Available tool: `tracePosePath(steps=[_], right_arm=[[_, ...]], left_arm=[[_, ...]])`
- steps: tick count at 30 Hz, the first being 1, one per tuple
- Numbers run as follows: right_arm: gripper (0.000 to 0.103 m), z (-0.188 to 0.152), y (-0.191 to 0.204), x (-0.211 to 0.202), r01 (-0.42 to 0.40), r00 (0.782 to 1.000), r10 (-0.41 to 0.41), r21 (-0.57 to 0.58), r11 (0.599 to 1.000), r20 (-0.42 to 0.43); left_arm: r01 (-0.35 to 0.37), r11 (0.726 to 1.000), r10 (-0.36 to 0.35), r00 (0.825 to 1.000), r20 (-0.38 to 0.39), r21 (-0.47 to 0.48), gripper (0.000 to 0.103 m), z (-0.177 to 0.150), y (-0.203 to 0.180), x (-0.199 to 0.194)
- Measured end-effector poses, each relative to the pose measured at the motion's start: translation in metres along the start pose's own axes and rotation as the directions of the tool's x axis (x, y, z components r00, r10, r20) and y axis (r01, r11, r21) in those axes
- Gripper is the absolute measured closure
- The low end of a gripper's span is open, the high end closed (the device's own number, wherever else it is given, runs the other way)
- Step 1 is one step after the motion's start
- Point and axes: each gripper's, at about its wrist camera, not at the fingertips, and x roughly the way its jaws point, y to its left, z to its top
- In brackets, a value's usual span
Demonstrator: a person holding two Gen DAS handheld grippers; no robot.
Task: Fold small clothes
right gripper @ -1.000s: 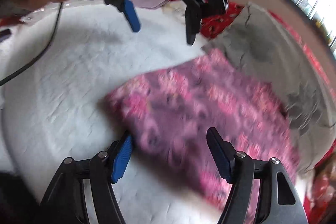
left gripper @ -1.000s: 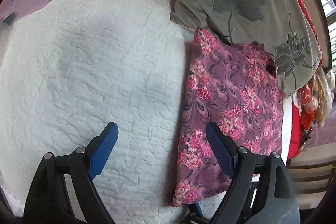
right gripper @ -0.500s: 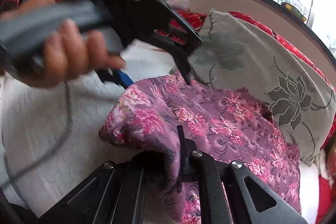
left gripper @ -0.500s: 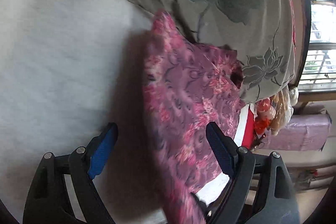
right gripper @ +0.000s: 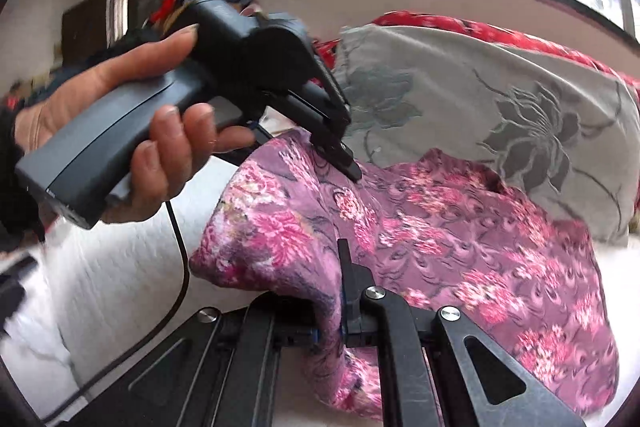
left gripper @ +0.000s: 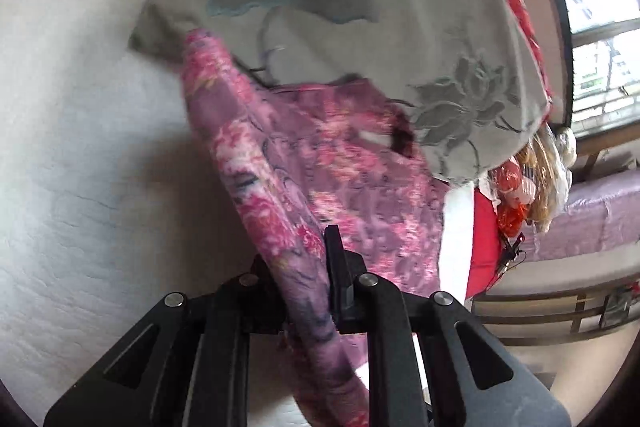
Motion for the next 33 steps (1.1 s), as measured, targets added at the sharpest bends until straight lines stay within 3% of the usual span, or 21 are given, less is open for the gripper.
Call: tracePosePath(steps=[7,14,21,33], right_arm=[[0.097,-0.003,-0.046,-0.035,-0.011,0.999,0.004,0.178,0.984,0.041],[0.097,-0.017,-0.101,-0.065,-0.023,0.996,-0.009,0.367,0.93,0.086],[0.097,-0.041,-0.151,-0.083,-0.022,0.994,-0.038,0.529,0.848,0.103],[0.097,-0.095,-0.22,-0.103,-0.017,0.983,-0.126,0.754,0.657,0.131]], left_arm=[[-0.002,0.997,0.002,1.0,0.004,0.071,0.09,-0.007,-0.055,0.006],[-0.025,0.994,0.025,1.0,-0.007,0.106,0.09,-0.016,-0.107,0.034],[-0.053,0.987,0.062,0.997,-0.051,0.151,0.09,-0.028,-0.155,0.079],[-0.158,0.956,0.19,0.975,-0.114,0.246,0.089,-0.042,-0.217,0.166]])
